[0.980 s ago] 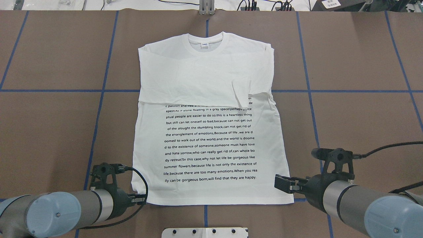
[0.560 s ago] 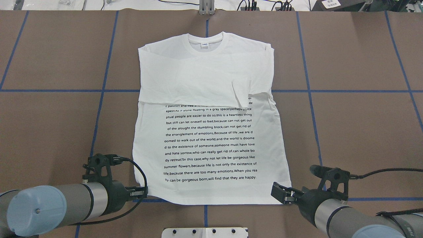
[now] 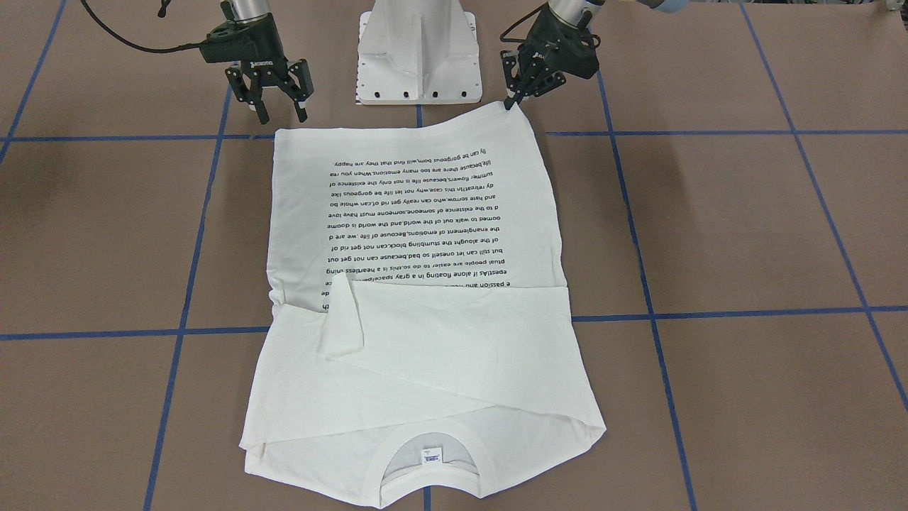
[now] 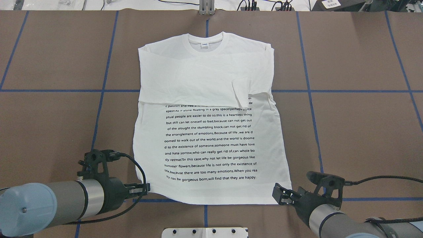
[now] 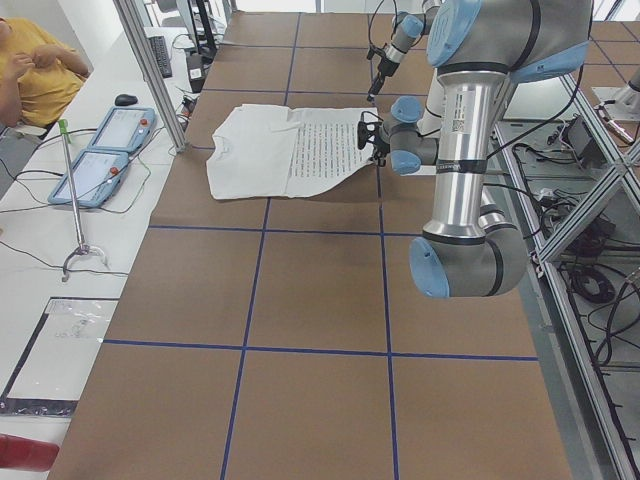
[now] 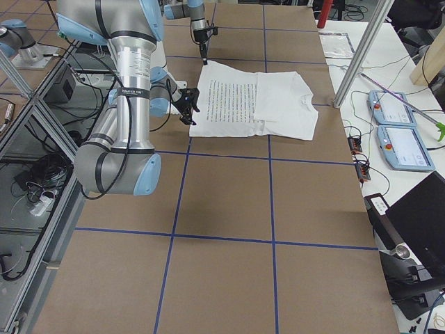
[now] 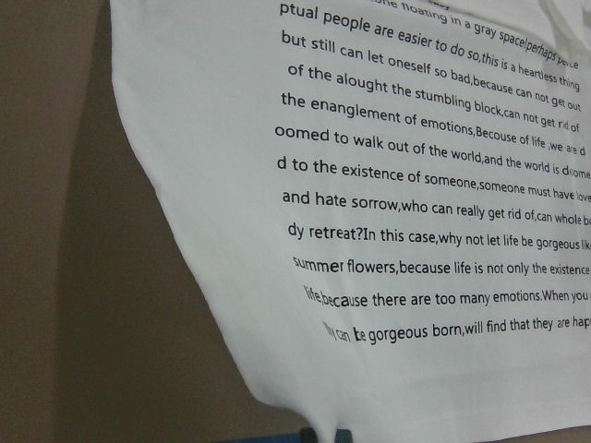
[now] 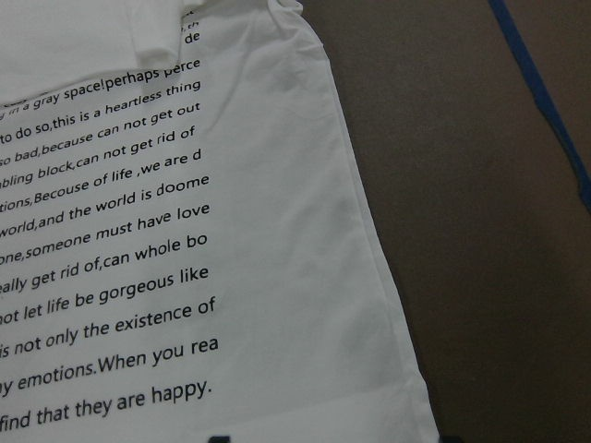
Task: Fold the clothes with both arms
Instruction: 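Position both grippers at the hem corners nearest the robot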
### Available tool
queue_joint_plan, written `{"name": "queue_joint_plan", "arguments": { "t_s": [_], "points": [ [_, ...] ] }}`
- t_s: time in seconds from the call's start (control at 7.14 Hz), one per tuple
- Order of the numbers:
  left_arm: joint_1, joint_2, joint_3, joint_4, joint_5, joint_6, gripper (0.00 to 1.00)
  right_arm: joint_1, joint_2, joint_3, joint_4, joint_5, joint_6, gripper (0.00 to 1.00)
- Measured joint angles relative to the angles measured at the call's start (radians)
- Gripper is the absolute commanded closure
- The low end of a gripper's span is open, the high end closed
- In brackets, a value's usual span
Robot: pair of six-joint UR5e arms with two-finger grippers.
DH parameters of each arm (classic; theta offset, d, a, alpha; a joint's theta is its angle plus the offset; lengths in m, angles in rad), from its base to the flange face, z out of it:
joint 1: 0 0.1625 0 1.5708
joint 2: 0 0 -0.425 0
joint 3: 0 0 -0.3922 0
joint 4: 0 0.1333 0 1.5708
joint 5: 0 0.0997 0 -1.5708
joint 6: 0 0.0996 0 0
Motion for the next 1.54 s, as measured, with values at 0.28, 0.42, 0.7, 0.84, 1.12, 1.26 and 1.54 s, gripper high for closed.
{"name": "queue_joint_plan", "arguments": {
  "t_s": [0.28,0.42,0.7,0.84,1.12,1.26,1.54],
  "points": [
    [0.0,0.001,-0.008,0.0,0.0,-0.011,1.0,-0.021,0.006,-0.044,0.001,-0.033,0.0,0.31],
    [0.0,0.001,-0.011,0.0,0.0,-0.015,1.0,-0.038,0.007,-0.059,0.0,-0.056,0.0,0.33],
    [0.0,0.002,-0.013,0.0,0.0,-0.017,1.0,-0.064,0.008,-0.084,-0.002,-0.086,-0.002,0.34],
    [0.0,0.002,-0.014,0.0,0.0,-0.019,1.0,-0.07,0.008,-0.092,-0.003,-0.092,-0.002,0.35],
    [0.0,0.002,-0.015,0.0,0.001,-0.026,1.0,-0.077,0.008,-0.099,-0.007,-0.098,-0.003,0.39],
    [0.0,0.002,-0.015,0.0,0.001,-0.027,1.0,-0.081,0.008,-0.101,-0.008,-0.1,-0.004,0.41],
    [0.0,0.002,-0.016,0.0,0.001,-0.028,1.0,-0.088,0.008,-0.106,-0.01,-0.106,-0.003,0.43]
  ]
}}
